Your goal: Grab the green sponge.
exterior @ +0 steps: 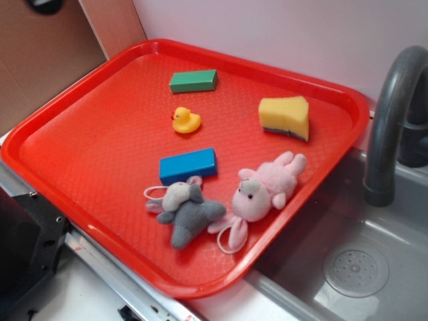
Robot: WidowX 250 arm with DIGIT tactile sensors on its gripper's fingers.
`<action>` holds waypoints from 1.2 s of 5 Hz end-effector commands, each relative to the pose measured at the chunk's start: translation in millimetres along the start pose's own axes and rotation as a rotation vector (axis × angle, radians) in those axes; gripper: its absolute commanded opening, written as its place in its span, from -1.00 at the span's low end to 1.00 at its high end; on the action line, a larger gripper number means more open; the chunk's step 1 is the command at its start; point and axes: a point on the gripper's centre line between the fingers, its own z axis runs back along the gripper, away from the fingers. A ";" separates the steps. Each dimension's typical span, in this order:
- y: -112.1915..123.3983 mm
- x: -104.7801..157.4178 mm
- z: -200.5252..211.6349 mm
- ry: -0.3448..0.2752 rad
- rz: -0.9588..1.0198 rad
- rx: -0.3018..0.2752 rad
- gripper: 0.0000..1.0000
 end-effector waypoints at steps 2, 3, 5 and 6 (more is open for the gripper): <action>-32.6 102.4 -65.3 0.092 -0.400 0.172 1.00; -34.5 118.9 -99.8 0.144 -0.460 0.159 1.00; -42.9 127.5 -151.3 0.245 -0.597 0.188 1.00; -45.2 134.9 -174.9 0.279 -0.650 0.175 1.00</action>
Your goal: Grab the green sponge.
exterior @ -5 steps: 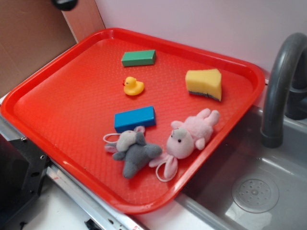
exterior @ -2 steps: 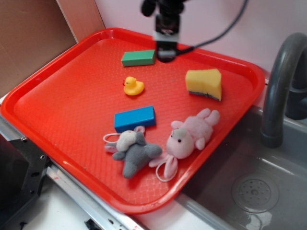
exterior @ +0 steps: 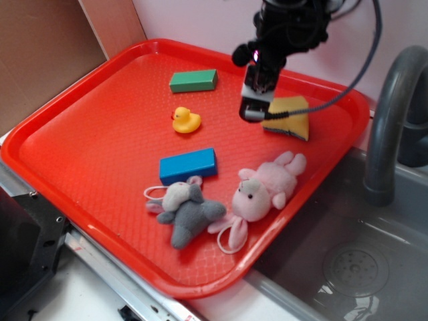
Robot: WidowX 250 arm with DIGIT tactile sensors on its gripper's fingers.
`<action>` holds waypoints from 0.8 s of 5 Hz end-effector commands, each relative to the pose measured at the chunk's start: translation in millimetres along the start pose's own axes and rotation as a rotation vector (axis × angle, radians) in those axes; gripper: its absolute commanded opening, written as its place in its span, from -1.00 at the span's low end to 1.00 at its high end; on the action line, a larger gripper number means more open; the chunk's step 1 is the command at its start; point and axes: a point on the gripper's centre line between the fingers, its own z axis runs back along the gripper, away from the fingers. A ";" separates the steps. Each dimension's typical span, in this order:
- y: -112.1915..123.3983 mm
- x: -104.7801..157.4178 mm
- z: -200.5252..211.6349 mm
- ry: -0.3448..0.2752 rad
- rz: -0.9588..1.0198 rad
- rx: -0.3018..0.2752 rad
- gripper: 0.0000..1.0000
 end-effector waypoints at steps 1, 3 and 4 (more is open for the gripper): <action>-2.6 30.1 -18.5 -0.023 -0.109 0.010 1.00; -3.5 29.6 -28.7 -0.050 -0.120 -0.094 -1.00; -8.5 3.7 -8.7 -0.130 0.067 -0.105 -1.00</action>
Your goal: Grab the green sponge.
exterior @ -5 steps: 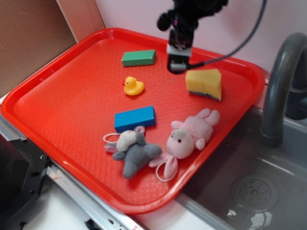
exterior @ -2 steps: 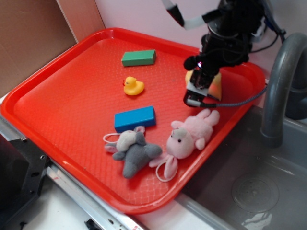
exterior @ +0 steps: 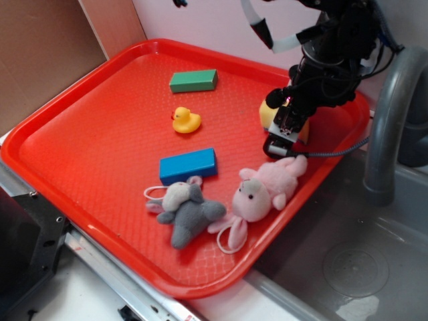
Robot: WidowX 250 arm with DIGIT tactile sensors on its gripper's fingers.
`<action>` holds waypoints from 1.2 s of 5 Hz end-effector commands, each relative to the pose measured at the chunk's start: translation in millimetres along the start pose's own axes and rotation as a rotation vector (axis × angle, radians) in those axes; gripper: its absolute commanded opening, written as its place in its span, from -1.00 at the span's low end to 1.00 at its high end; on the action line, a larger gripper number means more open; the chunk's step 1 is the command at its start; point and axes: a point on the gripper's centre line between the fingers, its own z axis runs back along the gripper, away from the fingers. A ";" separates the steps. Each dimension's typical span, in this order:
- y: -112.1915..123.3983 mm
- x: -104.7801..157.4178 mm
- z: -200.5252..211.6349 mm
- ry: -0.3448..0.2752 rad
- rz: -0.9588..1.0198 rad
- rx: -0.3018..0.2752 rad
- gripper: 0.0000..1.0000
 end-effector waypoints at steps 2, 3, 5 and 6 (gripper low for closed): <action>-35.8 -87.0 83.4 -0.253 0.617 0.067 -1.00; -40.1 -121.5 108.2 -0.241 0.863 0.011 -1.00; -47.8 -177.6 151.7 -0.305 1.308 -0.074 -1.00; -49.7 -187.6 159.7 -0.325 1.336 -0.024 -1.00</action>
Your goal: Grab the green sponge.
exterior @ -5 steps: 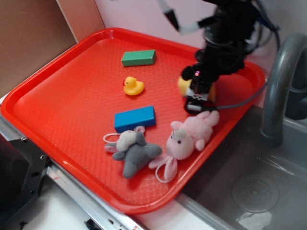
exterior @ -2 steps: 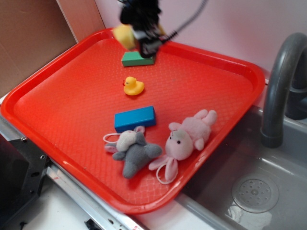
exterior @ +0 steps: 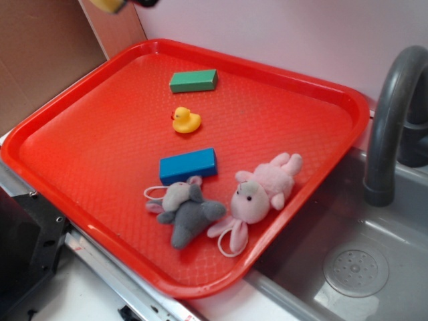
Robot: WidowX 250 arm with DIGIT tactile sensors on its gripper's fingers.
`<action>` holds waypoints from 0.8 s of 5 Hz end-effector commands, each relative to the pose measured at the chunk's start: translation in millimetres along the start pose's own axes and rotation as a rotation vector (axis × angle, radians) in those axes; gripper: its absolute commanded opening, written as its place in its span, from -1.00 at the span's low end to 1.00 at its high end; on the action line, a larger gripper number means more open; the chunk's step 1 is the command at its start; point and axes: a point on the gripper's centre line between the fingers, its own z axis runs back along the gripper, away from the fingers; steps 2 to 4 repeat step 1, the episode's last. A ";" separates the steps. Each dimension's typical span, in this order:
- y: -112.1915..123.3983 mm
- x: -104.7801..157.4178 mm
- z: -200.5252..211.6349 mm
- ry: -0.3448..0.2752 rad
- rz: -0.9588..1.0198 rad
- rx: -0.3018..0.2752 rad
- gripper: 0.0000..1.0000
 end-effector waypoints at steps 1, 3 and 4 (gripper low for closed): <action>-12.7 -0.6 17.6 -0.079 0.038 -0.021 -1.00; -12.7 -0.6 17.6 -0.079 0.038 -0.021 -1.00; -12.7 -0.6 17.6 -0.079 0.038 -0.021 -1.00</action>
